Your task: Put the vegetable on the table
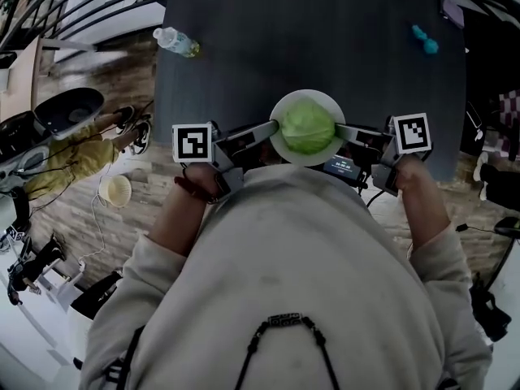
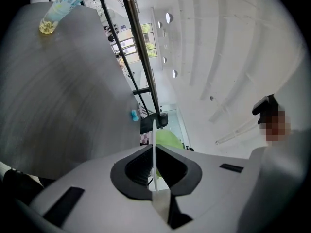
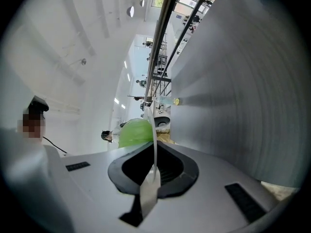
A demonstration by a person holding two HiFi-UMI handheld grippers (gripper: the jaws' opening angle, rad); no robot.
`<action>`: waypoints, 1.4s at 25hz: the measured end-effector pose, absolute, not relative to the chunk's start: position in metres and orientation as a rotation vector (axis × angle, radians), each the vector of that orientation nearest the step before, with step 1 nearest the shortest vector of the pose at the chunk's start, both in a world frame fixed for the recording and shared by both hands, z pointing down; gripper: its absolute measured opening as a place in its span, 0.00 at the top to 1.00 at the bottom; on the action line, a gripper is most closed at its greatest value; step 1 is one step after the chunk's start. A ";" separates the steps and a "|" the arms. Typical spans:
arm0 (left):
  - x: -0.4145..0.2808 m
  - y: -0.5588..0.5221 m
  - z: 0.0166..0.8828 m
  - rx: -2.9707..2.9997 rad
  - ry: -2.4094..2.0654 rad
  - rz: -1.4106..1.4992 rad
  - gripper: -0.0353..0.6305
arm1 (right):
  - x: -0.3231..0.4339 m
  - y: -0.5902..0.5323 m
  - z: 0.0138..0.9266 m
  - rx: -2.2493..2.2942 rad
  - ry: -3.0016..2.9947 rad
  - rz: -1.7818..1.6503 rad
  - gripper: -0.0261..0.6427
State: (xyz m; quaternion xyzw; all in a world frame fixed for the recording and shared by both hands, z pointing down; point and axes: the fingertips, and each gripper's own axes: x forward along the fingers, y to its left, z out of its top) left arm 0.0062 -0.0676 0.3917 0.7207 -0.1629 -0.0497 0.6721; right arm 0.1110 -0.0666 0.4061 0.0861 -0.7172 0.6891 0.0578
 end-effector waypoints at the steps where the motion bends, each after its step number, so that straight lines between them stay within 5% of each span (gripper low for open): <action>1: 0.007 -0.070 0.391 1.623 -0.368 -0.113 0.92 | 0.111 -0.069 0.405 0.260 -2.172 2.099 0.92; 35: -0.019 -0.142 0.374 1.662 -0.205 -0.085 0.92 | 0.083 -0.125 0.381 0.464 -2.224 2.076 0.92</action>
